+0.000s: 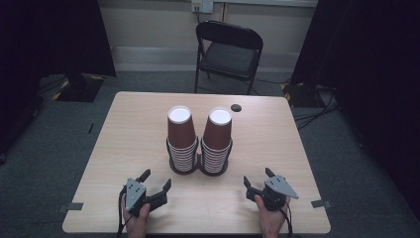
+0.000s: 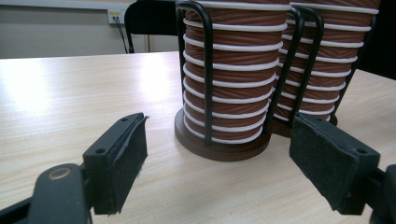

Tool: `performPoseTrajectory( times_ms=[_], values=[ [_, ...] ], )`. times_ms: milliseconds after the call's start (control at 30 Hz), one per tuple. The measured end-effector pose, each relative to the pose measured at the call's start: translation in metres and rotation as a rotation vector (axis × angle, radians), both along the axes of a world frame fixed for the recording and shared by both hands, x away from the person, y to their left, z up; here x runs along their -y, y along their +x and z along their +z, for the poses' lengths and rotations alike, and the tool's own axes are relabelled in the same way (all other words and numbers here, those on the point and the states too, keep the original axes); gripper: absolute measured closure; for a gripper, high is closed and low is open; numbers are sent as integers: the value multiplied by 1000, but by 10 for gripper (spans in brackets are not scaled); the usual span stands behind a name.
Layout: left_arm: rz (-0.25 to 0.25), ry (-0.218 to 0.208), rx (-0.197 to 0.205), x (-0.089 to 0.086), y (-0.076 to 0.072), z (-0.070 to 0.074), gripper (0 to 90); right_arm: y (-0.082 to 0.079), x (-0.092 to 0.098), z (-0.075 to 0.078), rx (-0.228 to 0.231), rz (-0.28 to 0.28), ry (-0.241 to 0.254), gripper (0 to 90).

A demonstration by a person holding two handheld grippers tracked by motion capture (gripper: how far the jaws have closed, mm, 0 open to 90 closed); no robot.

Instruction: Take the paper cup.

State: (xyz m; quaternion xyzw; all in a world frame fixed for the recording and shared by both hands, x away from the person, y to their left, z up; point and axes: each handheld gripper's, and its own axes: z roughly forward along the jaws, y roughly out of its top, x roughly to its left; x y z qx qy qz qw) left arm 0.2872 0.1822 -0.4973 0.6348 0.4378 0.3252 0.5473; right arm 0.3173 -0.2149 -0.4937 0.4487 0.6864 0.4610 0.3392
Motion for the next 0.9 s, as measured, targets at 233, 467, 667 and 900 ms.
performPoseTrajectory(
  times_ms=[233,467,667,900],
  values=[
    [10,-4,-2,0,0,0,189,-3,1,0,20,-36,20,178],
    [21,7,-4,0,1,0,188,4,-2,0,-32,-53,28,145],
    [4,14,-4,0,2,0,188,-1,-9,4,-25,-10,48,292],
    [0,-6,-15,-2,3,0,183,-1,-20,14,5,63,87,316]
  ],
)
